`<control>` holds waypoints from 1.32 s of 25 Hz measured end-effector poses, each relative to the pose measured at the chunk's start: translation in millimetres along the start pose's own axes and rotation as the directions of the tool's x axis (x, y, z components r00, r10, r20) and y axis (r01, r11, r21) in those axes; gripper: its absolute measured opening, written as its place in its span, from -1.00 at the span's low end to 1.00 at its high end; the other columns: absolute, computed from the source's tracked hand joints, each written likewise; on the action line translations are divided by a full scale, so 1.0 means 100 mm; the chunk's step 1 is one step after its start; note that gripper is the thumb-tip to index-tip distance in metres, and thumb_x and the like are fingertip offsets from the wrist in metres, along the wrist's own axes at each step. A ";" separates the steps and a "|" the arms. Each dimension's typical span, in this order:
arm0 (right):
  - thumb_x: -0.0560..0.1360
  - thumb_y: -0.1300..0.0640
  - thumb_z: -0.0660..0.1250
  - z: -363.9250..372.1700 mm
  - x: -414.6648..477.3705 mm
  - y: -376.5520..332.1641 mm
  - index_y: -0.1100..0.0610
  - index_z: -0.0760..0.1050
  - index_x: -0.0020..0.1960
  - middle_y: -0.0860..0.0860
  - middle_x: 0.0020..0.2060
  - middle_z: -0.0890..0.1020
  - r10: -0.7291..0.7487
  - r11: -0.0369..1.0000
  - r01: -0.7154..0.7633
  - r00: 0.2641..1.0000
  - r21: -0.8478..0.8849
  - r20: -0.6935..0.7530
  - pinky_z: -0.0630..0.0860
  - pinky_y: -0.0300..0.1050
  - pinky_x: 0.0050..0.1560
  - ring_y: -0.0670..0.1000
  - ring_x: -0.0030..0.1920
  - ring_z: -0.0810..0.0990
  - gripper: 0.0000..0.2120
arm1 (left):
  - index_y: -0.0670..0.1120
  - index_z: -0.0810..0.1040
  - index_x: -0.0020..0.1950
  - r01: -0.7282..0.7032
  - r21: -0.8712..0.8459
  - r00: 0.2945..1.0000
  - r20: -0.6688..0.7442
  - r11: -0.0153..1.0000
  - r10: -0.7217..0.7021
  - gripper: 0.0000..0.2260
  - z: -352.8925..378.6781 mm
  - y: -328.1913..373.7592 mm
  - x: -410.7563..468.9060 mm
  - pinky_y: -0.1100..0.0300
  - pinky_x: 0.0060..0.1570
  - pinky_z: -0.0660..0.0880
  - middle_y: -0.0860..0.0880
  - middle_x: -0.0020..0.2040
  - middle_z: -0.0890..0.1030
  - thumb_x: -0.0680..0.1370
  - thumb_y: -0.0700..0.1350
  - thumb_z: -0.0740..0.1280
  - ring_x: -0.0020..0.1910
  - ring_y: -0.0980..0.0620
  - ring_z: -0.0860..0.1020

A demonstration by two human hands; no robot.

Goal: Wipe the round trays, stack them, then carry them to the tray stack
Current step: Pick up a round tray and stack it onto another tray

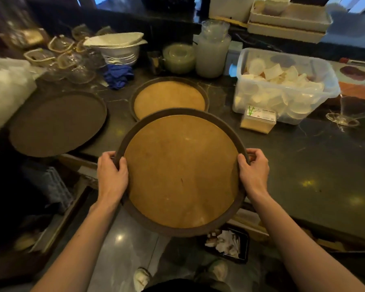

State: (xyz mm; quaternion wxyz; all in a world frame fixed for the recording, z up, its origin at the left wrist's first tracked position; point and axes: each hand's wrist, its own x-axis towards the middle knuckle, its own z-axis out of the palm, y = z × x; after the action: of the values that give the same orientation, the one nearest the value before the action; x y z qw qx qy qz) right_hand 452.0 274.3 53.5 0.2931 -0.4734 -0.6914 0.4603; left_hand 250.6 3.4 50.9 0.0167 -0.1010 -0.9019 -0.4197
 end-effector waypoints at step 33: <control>0.53 0.13 0.33 3.76 0.03 -1.41 -0.04 0.42 -0.01 -0.12 -0.21 0.55 -0.138 0.987 0.159 0.912 -0.021 0.387 0.41 -0.25 -0.27 -0.15 -0.21 0.53 -0.89 | -0.05 0.45 0.15 0.407 -0.039 0.858 -0.325 0.913 -0.397 -0.81 -1.64 -1.80 1.97 0.03 0.00 0.48 -0.06 0.10 0.49 0.57 -0.05 0.26 -0.01 0.00 0.49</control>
State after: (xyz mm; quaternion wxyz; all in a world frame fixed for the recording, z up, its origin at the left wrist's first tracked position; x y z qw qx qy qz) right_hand 80.5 124.0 30.4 0.1735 -0.3275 -0.7811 0.5025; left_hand 13.4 -201.4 43.8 0.0793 0.1603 -0.8941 -0.4106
